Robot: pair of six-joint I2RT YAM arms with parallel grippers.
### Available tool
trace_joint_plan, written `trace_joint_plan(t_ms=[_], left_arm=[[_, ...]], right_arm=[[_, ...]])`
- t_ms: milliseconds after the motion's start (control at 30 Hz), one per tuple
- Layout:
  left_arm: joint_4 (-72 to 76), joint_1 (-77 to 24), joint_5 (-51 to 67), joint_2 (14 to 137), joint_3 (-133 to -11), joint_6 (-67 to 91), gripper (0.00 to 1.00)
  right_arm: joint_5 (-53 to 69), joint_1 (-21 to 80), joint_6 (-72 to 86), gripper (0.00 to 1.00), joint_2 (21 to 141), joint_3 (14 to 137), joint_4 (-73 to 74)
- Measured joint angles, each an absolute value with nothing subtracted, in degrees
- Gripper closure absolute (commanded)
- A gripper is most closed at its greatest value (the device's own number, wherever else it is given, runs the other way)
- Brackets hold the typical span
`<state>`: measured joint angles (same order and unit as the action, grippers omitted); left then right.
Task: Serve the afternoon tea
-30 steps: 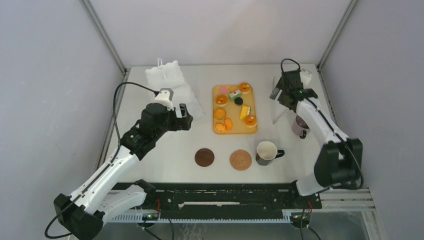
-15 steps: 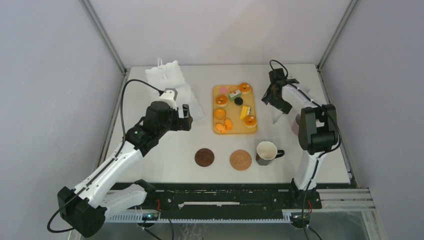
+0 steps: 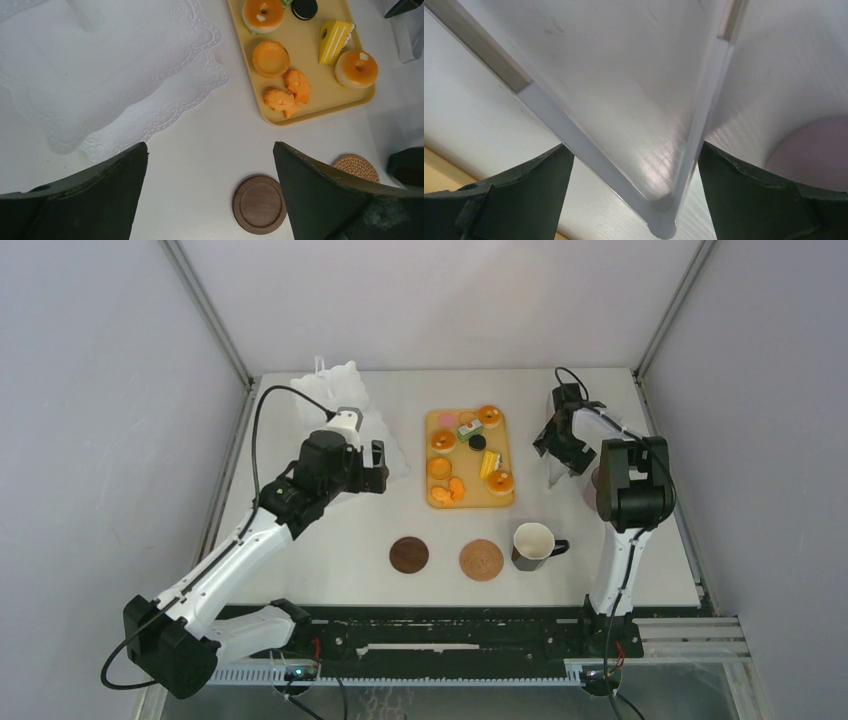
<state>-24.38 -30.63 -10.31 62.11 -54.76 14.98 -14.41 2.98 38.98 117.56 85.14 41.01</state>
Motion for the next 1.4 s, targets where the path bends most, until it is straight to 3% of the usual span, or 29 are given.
trace_joint_plan(t_ms=[133, 300, 467, 600, 767, 1033, 1267, 1400], left_arm=[[-24.45, -30.63, -10.28, 62.78, -54.98, 14.96, 0.00], [-24.53, -30.63, -10.24, 63.66, -55.00, 14.98, 0.00], [-24.53, -30.63, -10.22, 63.88, -55.00, 14.96, 0.00], [-24.53, -30.65, -10.15, 63.92, -55.00, 14.98, 0.00], [-24.53, -30.63, -10.07, 64.20, -55.00, 14.98, 0.00], [-24.53, -30.63, -9.85, 64.20, -55.00, 15.00, 0.00], [-24.53, -30.63, -9.82, 64.20, -55.00, 15.00, 0.00], [-24.53, -30.63, -9.82, 64.20, -55.00, 15.03, 0.00]], right_arm=[[-14.31, 2.63, 37.95, 0.05, 119.20, 87.46, 39.99], [-13.39, 2.68, 35.22, 0.41, 120.73, 89.84, 39.38], [-13.41, 3.20, 31.51, 0.62, 120.79, 90.17, 38.87], [-13.08, 4.16, 25.74, 0.70, 120.79, 90.17, 38.26], [-12.93, 6.63, 17.06, 0.71, 120.60, 89.54, 36.88], [-8.62, 8.78, 5.41, 1.00, 115.39, 81.73, 33.61], [-3.29, 7.81, -0.60, 0.97, 113.73, 79.53, 32.73], [-1.58, 7.51, -1.43, 0.66, 113.56, 79.29, 32.38]])
